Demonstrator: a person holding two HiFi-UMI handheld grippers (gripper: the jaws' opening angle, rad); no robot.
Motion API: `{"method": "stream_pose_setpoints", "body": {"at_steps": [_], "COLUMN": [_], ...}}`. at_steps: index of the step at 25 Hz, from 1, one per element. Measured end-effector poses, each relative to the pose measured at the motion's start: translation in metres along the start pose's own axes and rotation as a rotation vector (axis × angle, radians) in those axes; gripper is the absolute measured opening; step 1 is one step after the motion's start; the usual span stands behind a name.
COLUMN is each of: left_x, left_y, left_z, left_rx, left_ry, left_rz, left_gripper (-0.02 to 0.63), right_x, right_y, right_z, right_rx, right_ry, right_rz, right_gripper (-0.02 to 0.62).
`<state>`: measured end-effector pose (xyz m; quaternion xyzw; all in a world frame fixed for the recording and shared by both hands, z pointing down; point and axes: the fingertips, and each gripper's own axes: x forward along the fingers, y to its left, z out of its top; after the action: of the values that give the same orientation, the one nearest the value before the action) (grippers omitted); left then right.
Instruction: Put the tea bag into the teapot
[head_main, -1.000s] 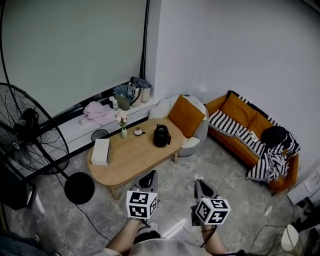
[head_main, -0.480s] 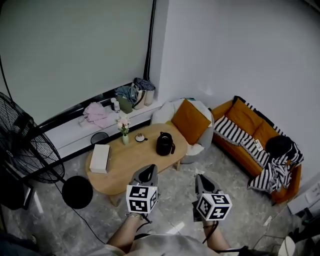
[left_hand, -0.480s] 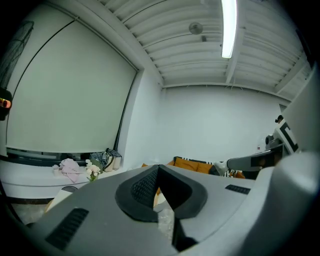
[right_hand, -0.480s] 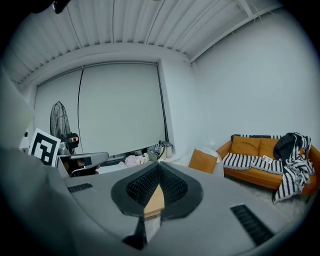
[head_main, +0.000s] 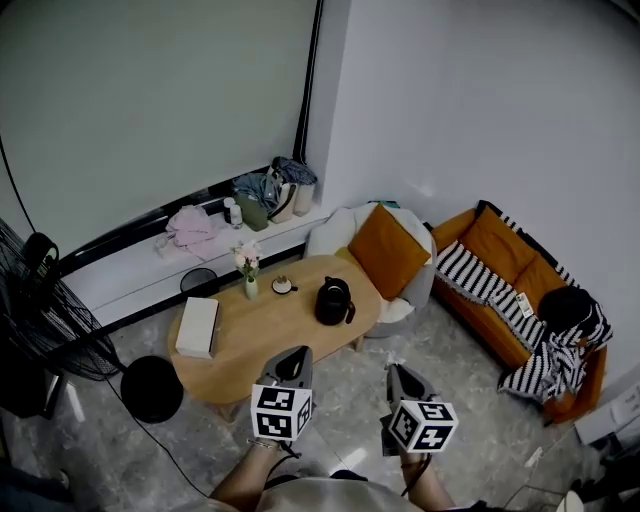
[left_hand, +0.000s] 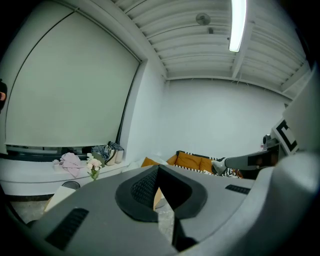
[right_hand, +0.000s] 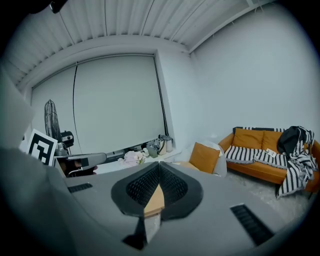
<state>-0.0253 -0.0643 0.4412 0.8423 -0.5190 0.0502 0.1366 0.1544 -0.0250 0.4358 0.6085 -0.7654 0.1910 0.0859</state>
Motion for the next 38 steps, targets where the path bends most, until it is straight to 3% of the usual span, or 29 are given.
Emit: {"method": "stream_pose_setpoints", "body": {"at_steps": [10,20,38], "left_x": [0.031,0.114,0.257], "left_y": [0.021,0.039,0.085], "left_z": [-0.005,0.039,0.06], "left_rx": [-0.021,0.003,-0.083], "left_ry": [0.005,-0.043,-0.018], "left_rz": [0.055,0.132,0.286], "left_gripper": [0.005,0.005,0.005], "right_x": [0.05,0.134,0.282], "right_y": [-0.015,-0.047,-0.124], "right_z": [0.008,0.061,0.131], "right_rx": [-0.004,-0.034,-0.099], "right_ry": [0.02,0.005,0.082], "right_rz": [0.045,0.133,0.231], "right_gripper": [0.034,0.034,0.034]}}
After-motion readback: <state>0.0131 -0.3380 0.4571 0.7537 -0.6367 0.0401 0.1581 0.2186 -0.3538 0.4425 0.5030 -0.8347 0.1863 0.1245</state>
